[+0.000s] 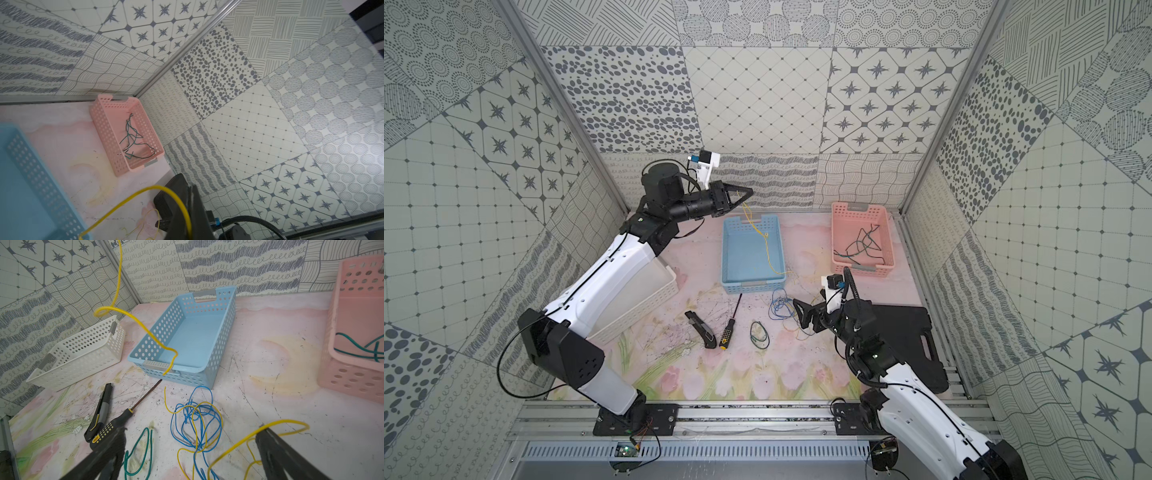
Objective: Untangle and sort cables by color
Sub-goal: Place the cable in the bin.
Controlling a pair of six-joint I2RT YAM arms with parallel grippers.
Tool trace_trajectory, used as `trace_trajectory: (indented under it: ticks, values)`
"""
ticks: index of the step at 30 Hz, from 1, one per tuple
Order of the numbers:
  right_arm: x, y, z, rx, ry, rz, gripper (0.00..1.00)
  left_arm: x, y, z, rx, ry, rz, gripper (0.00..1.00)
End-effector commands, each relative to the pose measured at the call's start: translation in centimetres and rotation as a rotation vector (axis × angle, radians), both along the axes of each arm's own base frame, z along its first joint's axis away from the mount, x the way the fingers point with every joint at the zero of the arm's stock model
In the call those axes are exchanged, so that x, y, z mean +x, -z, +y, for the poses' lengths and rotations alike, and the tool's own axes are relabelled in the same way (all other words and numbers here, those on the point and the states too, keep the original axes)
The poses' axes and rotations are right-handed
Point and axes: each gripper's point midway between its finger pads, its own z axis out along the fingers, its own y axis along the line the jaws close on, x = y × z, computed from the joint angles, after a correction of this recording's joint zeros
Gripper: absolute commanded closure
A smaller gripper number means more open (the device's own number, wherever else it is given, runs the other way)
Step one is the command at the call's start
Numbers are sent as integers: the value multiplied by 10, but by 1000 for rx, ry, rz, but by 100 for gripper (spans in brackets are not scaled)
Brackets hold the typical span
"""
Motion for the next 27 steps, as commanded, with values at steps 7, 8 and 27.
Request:
trace_trajectory:
  ticks: [7, 8, 27]
  values:
    - [2, 12, 2, 8, -1, 47, 0, 91, 166, 28, 456, -237, 29, 100]
    - [3, 13, 2, 6, 1, 53, 0, 96, 175, 32, 473, -250, 45, 100]
    - [9, 25, 1, 6, 21, 95, 0, 101, 102, 50, 406, -259, -50, 100]
